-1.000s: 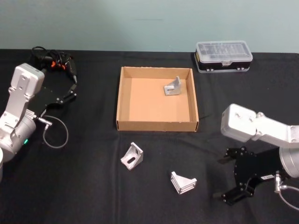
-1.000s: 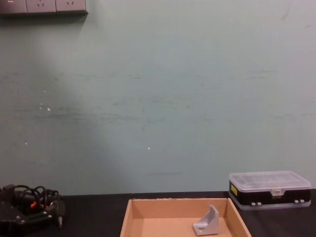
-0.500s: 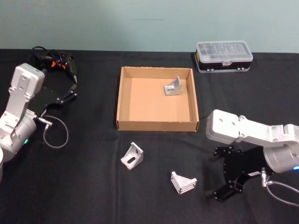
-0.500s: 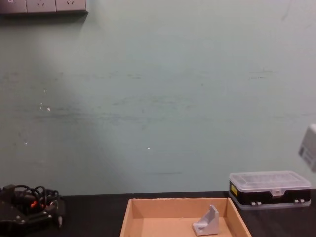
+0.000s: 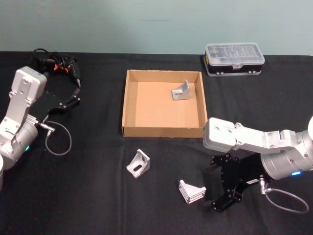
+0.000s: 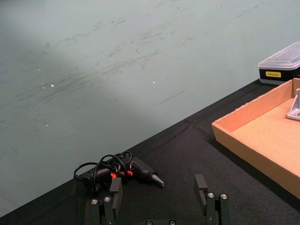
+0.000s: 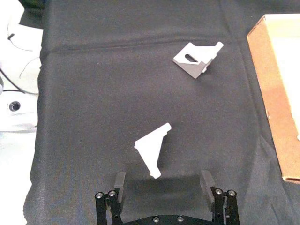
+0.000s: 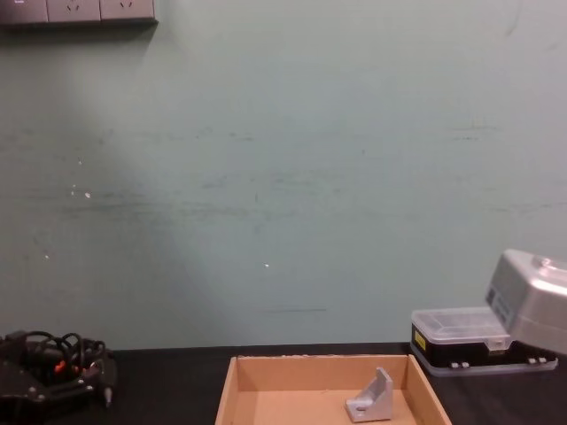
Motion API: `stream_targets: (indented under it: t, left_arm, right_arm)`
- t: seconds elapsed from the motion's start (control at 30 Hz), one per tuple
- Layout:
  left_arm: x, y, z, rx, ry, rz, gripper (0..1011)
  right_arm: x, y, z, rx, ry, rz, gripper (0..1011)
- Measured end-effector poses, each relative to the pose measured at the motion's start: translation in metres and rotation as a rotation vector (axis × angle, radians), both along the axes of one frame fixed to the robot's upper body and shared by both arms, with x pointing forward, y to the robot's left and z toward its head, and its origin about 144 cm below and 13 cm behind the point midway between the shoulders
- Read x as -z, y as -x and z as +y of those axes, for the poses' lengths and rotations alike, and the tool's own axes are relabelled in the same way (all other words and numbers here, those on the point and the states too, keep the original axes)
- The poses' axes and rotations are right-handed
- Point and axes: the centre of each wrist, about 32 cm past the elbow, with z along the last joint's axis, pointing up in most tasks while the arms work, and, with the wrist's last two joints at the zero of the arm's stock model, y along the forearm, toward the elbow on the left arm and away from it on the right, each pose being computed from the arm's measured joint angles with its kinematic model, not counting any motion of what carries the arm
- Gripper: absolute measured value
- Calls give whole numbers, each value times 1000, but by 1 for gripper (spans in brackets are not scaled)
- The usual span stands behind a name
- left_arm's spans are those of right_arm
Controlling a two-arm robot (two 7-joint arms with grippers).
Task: Use one hand to pick up the angle iron from the table and place it into the box.
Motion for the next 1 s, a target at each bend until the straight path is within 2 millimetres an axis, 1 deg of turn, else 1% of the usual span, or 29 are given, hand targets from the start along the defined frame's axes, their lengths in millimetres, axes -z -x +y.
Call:
stream_targets:
  t: [0.63, 1.0]
  left_arm:
    - [0, 0, 0, 0, 0, 0, 1000]
    - [0, 0, 0, 0, 0, 0, 1000]
  right_arm:
    - [7, -7, 11, -48, -5, 14, 1002]
    - [8, -10, 12, -56, -4, 15, 1003]
